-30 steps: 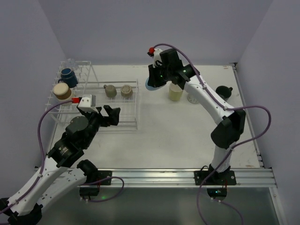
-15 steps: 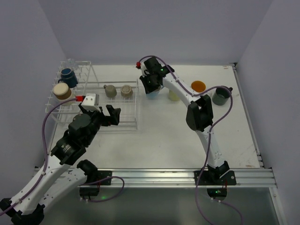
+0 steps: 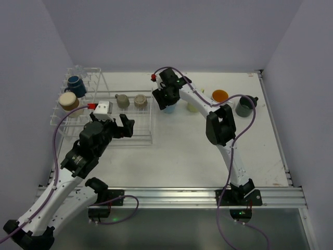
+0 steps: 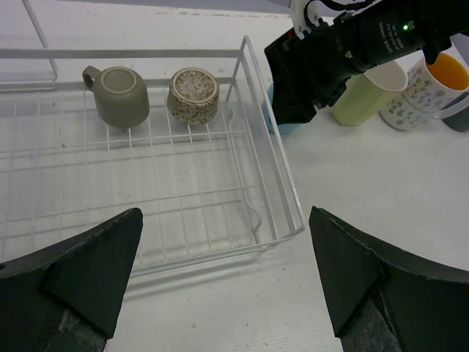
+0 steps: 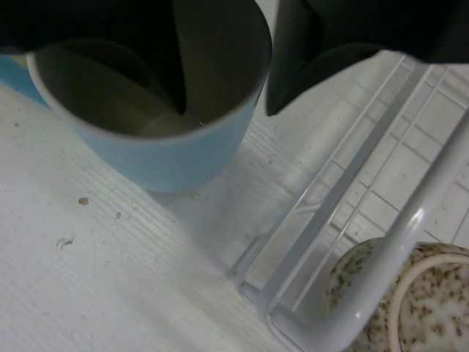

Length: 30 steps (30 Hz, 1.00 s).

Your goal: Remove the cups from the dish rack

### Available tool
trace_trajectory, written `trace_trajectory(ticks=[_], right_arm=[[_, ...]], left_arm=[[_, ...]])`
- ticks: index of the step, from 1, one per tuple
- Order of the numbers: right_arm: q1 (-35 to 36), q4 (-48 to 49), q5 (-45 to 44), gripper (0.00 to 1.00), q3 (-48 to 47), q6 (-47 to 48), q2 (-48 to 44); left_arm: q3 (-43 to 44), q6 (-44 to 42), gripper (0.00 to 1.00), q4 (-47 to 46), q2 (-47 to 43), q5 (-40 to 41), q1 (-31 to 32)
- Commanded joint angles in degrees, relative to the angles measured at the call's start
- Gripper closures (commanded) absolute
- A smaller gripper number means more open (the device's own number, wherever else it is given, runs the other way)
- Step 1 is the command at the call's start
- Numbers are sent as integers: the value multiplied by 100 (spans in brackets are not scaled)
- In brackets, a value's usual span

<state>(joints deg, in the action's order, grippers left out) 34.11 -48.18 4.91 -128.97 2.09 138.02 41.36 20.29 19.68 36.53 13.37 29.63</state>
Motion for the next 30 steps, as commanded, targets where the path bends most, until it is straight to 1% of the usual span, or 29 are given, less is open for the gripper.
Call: trace_trajectory(ticks=[1,2,4,7,8,9,11,12,13,14,15,17,18,20,21,22,23,24,25,27,28,30], right_arm=[[-9,107,54,38,222,521,-765],[-18,177,98,35,275,495,-889],[-9,370,247,30,442,363,-1118],[-9,643,327,30,767,196,-1627],[-18,748,327,29,890,135,-1959],[-9,1019,318,29,1239,73,-2154],[-9,1336,388,29,1645,-146,-2602],[-9,1634,449,29,2073,-191,-3057],[-9,1776,493,29,2295,-487,-3288],[-9,1925,546,29,2506,-560,-3516],[-9,2153,747,29,2943,-647,-3971],[-9,2409,871,30,3437,-946,-4439],[8,2697,967,30,4014,-1043,-4937],[26,2971,1065,30,4614,-1307,-5441],[61,3260,1143,30,5200,-1473,-5687],[61,3384,1179,30,5502,-1561,-6168],[78,3508,1240,30,5766,-1614,-6390],[70,3674,1267,30,6239,-1667,-6610],[78,3754,1241,30,6470,-1755,-7004],[70,3886,1232,30,6961,-1799,-7340],[70,3887,1223,30,7077,-1800,-7585],[78,3913,1258,30,7315,-1834,-7771]], left_arm=[[38,-113,0,-219,169,-220,-54],[91,-87,0,-219,213,-246,-54],[161,-8,0,-228,353,-413,-54],[319,141,0,-219,582,-554,-62],[363,220,0,-228,644,-520,-54],[433,377,0,-228,705,-380,-54],[513,528,0,-280,925,-230,-54],[539,702,1,-342,1021,-3,-54],[592,791,2,-394,1214,121,-54],[592,835,3,-491,1329,209,-45],[601,932,4,-674,1443,384,-45],[750,1064,7,-746,1830,605,-45],[776,1125,8,-929,1944,780,-45],[890,1178,11,-1089,2348,1000,-54],[943,1222,11,-1211,2497,1167,-54],[1022,1240,12,-1238,2847,1247,-54],[1223,1249,12,-1247,3042,1326,-62],[1329,1301,13,-1239,3218,1535,-62],[1435,1354,12,-1239,3559,1633,-71],[1707,1424,12,-1370,3860,1809,-115],[1804,1442,14,-1379,4157,1897,-124],[2067,1425,16,-1519,4579,2107,-133]])
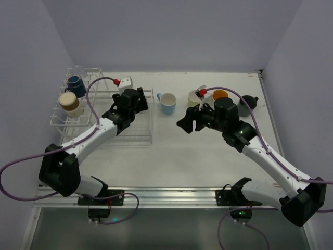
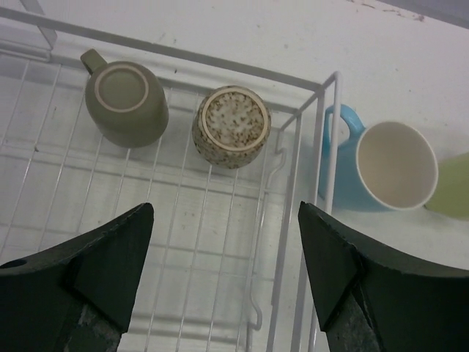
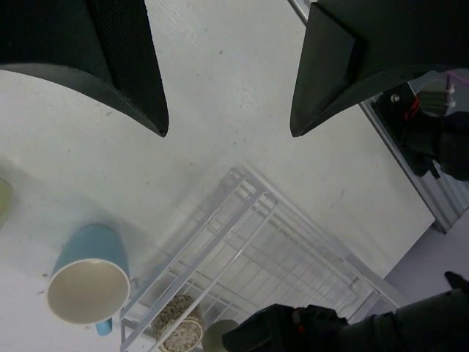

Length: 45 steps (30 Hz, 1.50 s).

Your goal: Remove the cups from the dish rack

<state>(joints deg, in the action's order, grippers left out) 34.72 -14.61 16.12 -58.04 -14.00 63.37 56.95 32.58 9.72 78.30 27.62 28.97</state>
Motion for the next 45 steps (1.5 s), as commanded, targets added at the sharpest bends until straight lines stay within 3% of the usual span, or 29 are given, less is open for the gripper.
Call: trace_trajectory(ticks=[1,12,21,32,45], right_arm=[[17,573,154,31,275,-243,-378],[52,811,278,31,574,-340,-590],[79,846,295,31,592,-340,-502],[211,916,612,31,557,-305,-343],[342,960,594,30,566,-296,-317]], left_arm=[[623,179,17,-532,544,745,-76],[1872,152,27,-216,2162,597,-365],[2461,635,33,399,2821,428,-498],[2822,627,24,760,3349,507,-515],[2523,618,30,628,3482,578,-515]])
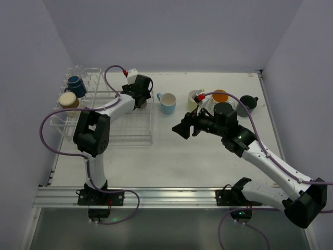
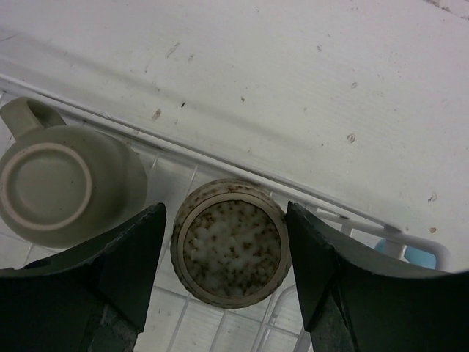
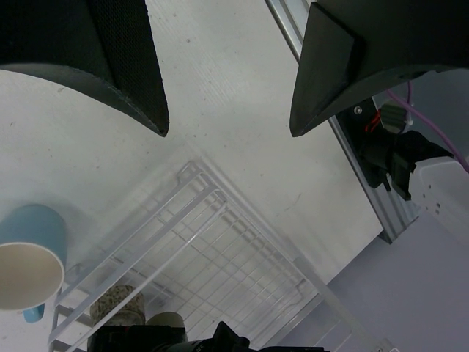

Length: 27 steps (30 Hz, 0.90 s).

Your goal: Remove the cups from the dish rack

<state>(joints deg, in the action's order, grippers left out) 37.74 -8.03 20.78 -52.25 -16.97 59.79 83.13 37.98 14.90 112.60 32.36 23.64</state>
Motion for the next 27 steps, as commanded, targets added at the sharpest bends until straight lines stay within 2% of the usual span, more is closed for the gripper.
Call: trace_trajectory(ticks=[1,9,16,24,25,27], right_arm=[[41,311,129,30,-13,1,50],[85,320,129,30,-40,1,85],[120,320,146,30,-57,1,164],[155,320,146,30,-75,18,244],[164,311,137,30,-75,18,244],[173,320,137,30,-84,27,244]], left_arm=[[-148,61,32,84,-70,156,9],[-965,17,37,22,-730,236,-61],[-1282,-88,25,22,-775,105,-70],[-1247,-212,20,66,-528,-72,-61],[-1256,-238,21,84,-502,-63,-61],[-1299,-238,28,58,-519,-37,-61]])
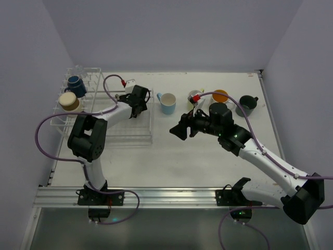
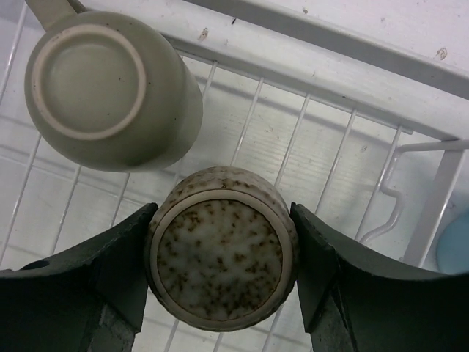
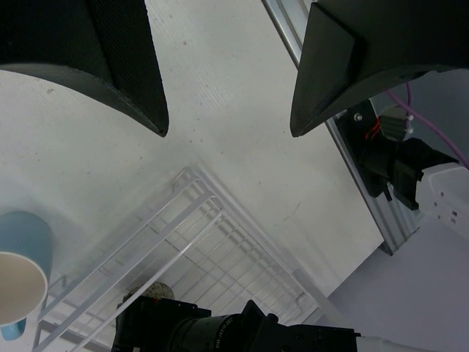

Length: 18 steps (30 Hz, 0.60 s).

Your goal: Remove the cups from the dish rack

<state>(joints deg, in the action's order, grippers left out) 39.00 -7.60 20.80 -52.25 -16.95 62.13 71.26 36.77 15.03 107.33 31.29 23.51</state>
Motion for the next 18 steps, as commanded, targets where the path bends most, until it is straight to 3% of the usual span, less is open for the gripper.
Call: trace_trajectory(ticks=[1,5,10,15,18], right_arm=[[55,276,109,30,-84,16,10],[63,294,126,30,-101,-19,62],[99,740,126,30,-31,-649,98],[134,2268,144,29,670,-1915,-7],[204,3525,152,29,1145,-2531,27]], left_arm=[[-139,-118,35,18,-80,88,-48],[-271,-109,50,-70,-510,79,-48],[-552,-188,53,-254,-1633,-34,-48],[-1095,74,54,-544,-2768,-727,-48],[-1500,521,55,-754,-3524,-1737,-48]])
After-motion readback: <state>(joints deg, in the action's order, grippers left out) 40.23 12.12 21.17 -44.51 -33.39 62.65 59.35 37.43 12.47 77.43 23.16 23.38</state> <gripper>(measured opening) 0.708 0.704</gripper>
